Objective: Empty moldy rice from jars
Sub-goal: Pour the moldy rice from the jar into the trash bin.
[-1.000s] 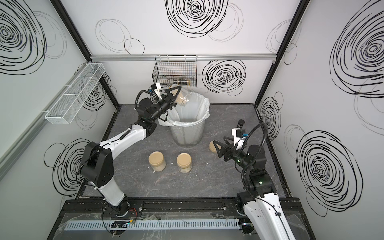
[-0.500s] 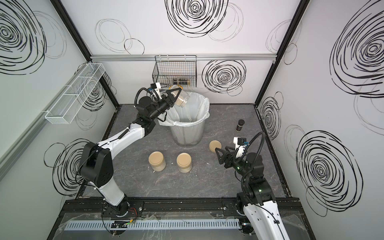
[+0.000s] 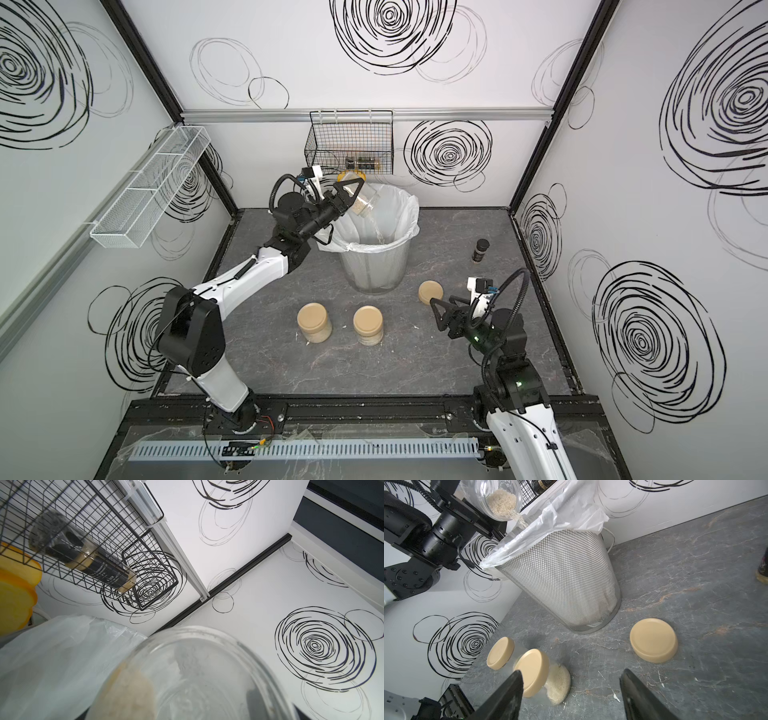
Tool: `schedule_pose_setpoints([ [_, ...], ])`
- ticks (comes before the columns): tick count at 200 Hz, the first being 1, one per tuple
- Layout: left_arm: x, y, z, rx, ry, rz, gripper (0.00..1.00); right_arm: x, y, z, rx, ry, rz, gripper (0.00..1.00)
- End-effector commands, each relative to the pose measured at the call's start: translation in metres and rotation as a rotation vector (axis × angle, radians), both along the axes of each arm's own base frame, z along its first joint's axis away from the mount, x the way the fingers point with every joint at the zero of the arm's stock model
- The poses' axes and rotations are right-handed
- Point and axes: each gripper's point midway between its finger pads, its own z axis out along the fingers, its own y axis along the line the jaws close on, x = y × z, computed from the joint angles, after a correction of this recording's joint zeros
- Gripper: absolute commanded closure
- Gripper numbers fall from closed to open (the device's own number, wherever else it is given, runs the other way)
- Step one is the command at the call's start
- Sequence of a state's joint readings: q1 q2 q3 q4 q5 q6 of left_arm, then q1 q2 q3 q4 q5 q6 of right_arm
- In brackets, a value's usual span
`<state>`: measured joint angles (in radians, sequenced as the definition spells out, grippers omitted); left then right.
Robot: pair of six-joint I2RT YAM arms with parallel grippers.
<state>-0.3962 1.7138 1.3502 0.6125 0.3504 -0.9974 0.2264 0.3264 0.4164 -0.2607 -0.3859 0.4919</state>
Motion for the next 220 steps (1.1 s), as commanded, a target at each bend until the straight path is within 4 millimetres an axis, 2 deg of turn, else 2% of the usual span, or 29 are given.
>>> schedule_pose_setpoints([
  [1, -0.0243, 0.0169, 0.0843, -0.061, -0.23, 0.031, 0.33, -0.0006, 0.0002, 0.0021, 0.021, -0.011, -0.001, 0.25],
  [192, -0.027, 0.0225, 0.087, 0.08, -0.285, 0.099, 0.33, -0.0005, 0.0016, -0.0013, 0.034, -0.002, 0.004, 0.24],
  [197, -0.0254, 0.0218, 0.0808, 0.095, -0.261, 0.098, 0.33, -0.0004, 0.0017, -0.0014, 0.034, -0.002, 0.004, 0.25],
  [220, -0.0259, 0.021, 0.0802, 0.115, -0.266, 0.101, 0.33, -0.0006, 0.0017, -0.002, 0.033, 0.001, 0.004, 0.24],
])
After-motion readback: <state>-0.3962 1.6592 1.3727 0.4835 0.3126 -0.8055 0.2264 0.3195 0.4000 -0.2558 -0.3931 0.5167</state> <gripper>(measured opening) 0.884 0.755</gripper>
